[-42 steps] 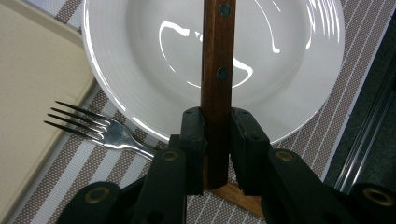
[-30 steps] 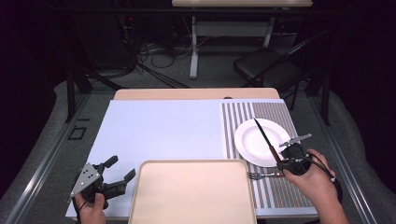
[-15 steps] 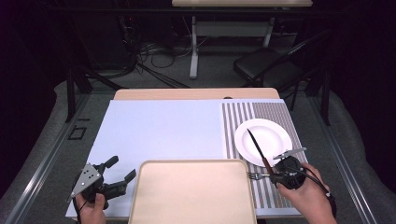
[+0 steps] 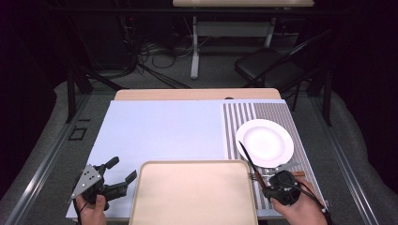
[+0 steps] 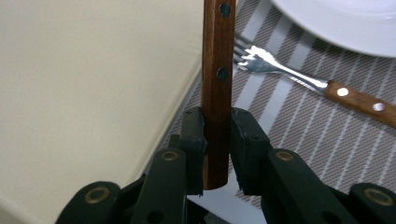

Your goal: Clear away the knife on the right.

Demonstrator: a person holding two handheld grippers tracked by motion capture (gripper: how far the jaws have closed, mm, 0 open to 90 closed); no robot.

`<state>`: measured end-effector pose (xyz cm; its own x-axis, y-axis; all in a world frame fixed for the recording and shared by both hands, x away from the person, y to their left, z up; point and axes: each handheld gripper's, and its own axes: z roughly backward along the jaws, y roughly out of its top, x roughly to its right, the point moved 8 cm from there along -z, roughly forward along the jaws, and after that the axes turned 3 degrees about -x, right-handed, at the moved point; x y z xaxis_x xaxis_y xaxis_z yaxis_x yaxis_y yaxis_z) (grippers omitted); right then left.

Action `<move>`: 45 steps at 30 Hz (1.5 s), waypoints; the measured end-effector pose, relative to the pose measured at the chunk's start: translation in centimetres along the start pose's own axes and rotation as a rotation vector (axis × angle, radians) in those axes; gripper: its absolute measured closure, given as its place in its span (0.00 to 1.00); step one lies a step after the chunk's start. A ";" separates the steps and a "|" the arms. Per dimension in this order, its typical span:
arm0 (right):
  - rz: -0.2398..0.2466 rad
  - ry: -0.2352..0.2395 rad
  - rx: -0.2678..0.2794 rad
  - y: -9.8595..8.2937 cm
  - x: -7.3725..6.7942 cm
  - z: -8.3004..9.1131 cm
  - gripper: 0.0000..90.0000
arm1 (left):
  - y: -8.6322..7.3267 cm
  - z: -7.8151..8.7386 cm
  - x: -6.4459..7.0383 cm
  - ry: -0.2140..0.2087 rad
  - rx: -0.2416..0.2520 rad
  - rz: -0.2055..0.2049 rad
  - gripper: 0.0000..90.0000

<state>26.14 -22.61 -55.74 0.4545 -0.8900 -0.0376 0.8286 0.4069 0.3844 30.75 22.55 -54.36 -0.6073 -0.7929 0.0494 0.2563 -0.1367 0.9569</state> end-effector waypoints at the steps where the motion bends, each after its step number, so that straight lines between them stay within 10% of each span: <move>1: 0.003 0.004 -0.001 -0.1 -0.3 -0.1 0.84 | 0.0 0.0 0.0 -0.001 -0.002 -0.001 0.17; 26: 0.086 0.103 -0.118 -1.2 -5.8 -2.3 0.84 | 0.0 0.2 -0.2 0.007 0.005 0.010 0.17; 28: 0.059 0.129 -0.035 -1.1 -6.4 -3.0 0.84 | 0.0 0.2 -0.2 0.007 0.006 0.010 0.17; 30: 0.088 0.108 -0.151 -1.9 -6.3 -2.5 0.84 | 0.0 0.2 -0.2 0.009 0.008 0.010 0.17; 45: 0.063 0.114 -0.154 -2.8 -6.9 -3.2 0.84 | 0.0 0.2 -0.2 0.002 0.006 0.014 0.17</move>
<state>21.75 -16.99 -59.47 0.5337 -0.8363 -0.1253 0.8336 0.4954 0.2442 30.73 22.81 -54.35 -0.6024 -0.7958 0.0618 0.2600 -0.1225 0.9578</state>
